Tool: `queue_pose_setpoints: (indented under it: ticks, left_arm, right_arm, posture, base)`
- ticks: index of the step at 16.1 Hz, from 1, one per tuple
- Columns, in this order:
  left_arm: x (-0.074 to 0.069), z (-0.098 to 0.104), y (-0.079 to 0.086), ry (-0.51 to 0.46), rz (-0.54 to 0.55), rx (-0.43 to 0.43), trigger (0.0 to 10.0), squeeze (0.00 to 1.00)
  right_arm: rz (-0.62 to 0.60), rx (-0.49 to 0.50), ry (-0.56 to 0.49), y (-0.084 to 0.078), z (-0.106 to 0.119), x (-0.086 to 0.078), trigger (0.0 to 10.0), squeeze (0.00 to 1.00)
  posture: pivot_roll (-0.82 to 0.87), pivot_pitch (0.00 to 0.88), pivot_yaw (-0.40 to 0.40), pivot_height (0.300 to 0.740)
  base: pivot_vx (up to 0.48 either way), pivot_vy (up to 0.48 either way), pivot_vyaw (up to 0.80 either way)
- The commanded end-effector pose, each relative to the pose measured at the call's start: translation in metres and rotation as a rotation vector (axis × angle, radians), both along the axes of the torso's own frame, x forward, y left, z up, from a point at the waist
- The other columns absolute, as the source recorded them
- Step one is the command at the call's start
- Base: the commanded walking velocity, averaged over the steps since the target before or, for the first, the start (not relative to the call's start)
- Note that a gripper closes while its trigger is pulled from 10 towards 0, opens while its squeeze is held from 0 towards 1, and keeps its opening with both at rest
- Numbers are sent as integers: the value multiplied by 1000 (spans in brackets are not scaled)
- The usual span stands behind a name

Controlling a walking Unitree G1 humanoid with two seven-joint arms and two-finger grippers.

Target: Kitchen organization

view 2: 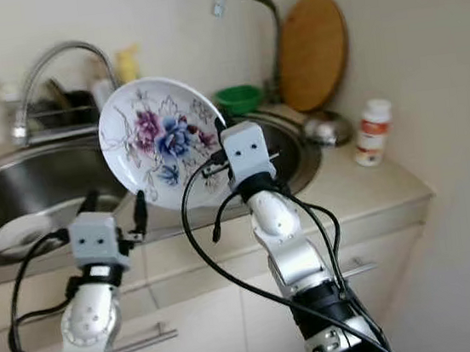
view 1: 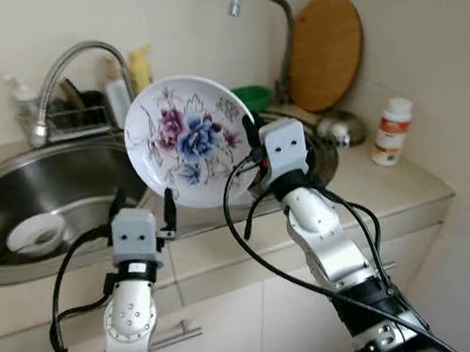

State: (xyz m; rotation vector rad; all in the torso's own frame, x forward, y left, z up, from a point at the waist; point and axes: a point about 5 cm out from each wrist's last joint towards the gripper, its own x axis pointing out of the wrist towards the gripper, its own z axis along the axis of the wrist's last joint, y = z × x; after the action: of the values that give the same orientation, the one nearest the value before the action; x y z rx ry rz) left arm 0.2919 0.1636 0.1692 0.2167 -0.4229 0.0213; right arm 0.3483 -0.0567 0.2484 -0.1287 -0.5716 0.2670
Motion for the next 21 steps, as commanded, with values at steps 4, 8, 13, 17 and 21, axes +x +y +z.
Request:
queue_pose_setpoints:
  ticks: [4,8,13,17,21]
  left_arm:
    - [-1,4,0,-19,-2,14,10000,0]
    - [-1,4,-1,-22,-7,13,10000,0]
    - [-1,4,-1,-22,-10,13,10000,0]
    - [-1,5,-2,-23,-11,14,10000,0]
    - [-1,5,-2,-23,-13,14,10000,0]
  right_arm:
    - [-47,59,-46,-6,12,4,10000,0]
    - [-66,62,-49,-8,12,5,10000,0]
    - [-76,35,-46,-7,9,6,10000,0]
    - [-67,85,-34,-9,8,6,10000,0]
    - [-81,68,-32,-10,7,7,10000,0]
  posture:
    - [88,0,-36,736]
    - [86,0,-34,736]
    - [86,0,-34,736]
    - [85,0,-33,736]
    - [85,0,-33,736]
  base:
    - [60,0,200]
    - [283,0,0]
    - [324,0,0]
    - [322,0,400]
    - [229,0,0]
